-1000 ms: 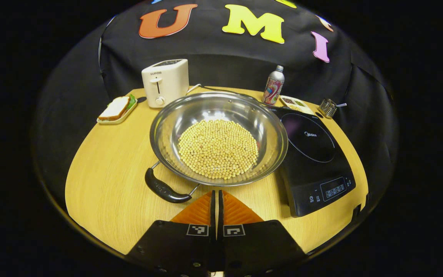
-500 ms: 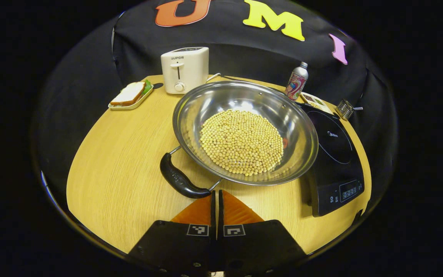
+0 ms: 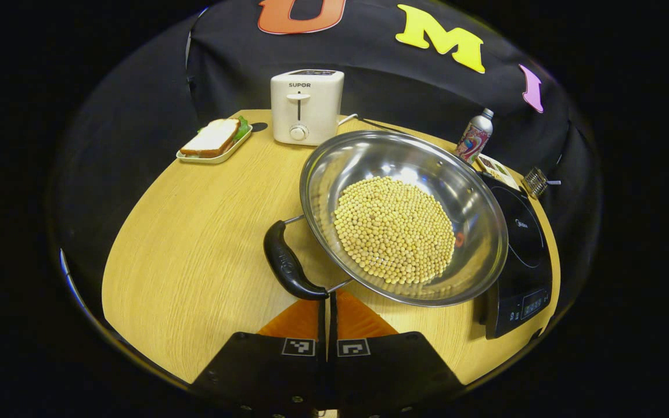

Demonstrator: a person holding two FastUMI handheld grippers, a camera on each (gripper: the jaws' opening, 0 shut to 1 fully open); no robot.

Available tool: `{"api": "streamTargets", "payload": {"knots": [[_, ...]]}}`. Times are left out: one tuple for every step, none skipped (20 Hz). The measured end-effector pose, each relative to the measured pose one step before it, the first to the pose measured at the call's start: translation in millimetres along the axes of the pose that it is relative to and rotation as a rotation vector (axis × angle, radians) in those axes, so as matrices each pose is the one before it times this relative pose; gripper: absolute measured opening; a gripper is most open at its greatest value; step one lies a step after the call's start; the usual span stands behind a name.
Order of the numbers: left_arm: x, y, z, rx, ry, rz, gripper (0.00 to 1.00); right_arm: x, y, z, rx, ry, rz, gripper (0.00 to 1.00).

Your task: First push the handle of the pot to place it horizontally, then grasp the pot with both hands and set it on the induction cooktop.

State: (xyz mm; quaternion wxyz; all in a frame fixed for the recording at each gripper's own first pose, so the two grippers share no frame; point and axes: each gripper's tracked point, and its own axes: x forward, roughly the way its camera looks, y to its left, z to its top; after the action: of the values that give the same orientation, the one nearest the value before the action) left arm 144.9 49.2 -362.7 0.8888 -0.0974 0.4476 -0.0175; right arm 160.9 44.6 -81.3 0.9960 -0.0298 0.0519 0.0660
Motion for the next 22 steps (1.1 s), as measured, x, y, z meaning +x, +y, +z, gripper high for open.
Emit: {"api": "streamTargets", "payload": {"knots": [[2.10, 4.78, 1.97, 0.00674, 0.00004, 0.00758, 0.00, -0.89, 1.74, 2.13, -0.00120, -0.00477, 0.00074, 0.99], [2.60, 4.75, 4.04, 0.00437, -0.00829, 0.01070, 0.00, 0.33, 0.76, 0.20, -0.00375, -0.00357, 0.00286, 0.96], [3.05, 3.89, 2.71, 0.00065, -0.00132, 0.00795, 0.11, -0.04, 0.60, 0.54, -0.00282, -0.00096, 0.00283, 0.96], [1.87, 2.59, 2.31, -0.00168, -0.00273, 0.00382, 0.00, 0.61, 0.14, 0.01, -0.00261, -0.00027, -0.00048, 0.99], [1.31, 2.76, 3.54, -0.00401, -0.00051, 0.00174, 0.00, 0.81, -0.18, -0.13, -0.00031, 0.00447, 0.00056, 0.96], [2.42, 1.88, 2.75, -0.00401, -0.00003, 0.00126, 0.00, 0.55, 0.75, -1.58, 0.00172, 0.00310, 0.00198, 0.96], [3.00, 2.60, 3.49, -0.00746, -0.00016, 0.00050, 0.00, -1.01, 0.00, 0.41, 0.00415, 0.00137, 0.00144, 0.96], [2.14, 3.24, 3.84, -0.00633, -0.00047, 0.00050, 0.00, 0.65, -0.02, -0.70, 0.00548, 0.00041, 0.00106, 0.96], [2.83, 2.37, 4.55, -0.00782, -0.00245, 0.00276, 0.00, 0.09, -1.45, -0.55, 0.00661, 0.00202, -0.00384, 0.99], [3.48, 2.61, 3.83, -0.00774, -0.00154, 0.00223, 0.00, 0.38, -1.68, -1.84, 0.00511, 0.00381, -0.00663, 0.96], [3.46, 2.72, 4.55, -0.00695, -0.00309, 0.00177, 0.00, -1.56, -1.13, -1.58, 0.00437, 0.00408, -0.00243, 0.96], [3.55, 2.60, 3.76, -0.00478, 0.00032, 0.00065, 0.00, -0.97, -1.07, -1.51, 0.00549, 0.00291, -0.00213, 0.99], [4.02, 2.56, 3.74, -0.00781, 0.00072, 0.00243, 0.00, -1.11, -2.24, -0.39, 0.00190, 0.00283, -0.00482, 0.96], [2.54, 0.67, 3.76, -0.00675, 0.00215, 0.00101, 0.10, -1.52, -2.86, -1.18, 0.00087, 0.00110, -0.00716, 0.96], [3.37, 1.38, 4.39, -0.00139, -0.00225, 0.00042, 0.00, -0.20, -2.00, -0.54, 0.00070, -0.00022, -0.00663, 0.96], [1.96, 1.94, 2.24, 0.00123, 0.00208, 0.00048, 0.00, -0.75, -1.12, 0.22, 0.00443, -0.00050, -0.00609, 0.99], [3.27, 2.00, 3.16, -0.00229, -0.00169, 0.00138, 0.00, -0.89, -0.32, -1.21, 0.00223, 0.00309, -0.00426, 0.96], [3.55, 2.47, 2.78, -0.00446, 0.00187, 0.00490, 0.00, -0.38, 0.93, -2.26, -0.00027, 0.00237, -0.00340, 0.96], [3.51, 2.78, 2.15, 0.00118, 0.00418, 0.00615, 0.00, -0.23, 0.90, -1.62, -0.00249, 0.00170, -0.00675, 0.96], [4.67, 2.47, 2.11, -0.00092, 0.00236, 0.00271, 0.00, 0.57, 0.42, -2.03, -0.00572, -0.00026, -0.01087, 0.96], [3.50, 0.63, 1.15, 0.00239, 0.00386, 0.00027, 0.00, 0.21, 1.04, -3.01, -0.00852, -0.00074, -0.01272, 0.96], [3.26, 1.31, 1.50, -0.00030, 0.00426, 0.00010, 0.00, -0.37, 2.88, -3.26, -0.00952, 0.00021, -0.01033, 0.96]]}}
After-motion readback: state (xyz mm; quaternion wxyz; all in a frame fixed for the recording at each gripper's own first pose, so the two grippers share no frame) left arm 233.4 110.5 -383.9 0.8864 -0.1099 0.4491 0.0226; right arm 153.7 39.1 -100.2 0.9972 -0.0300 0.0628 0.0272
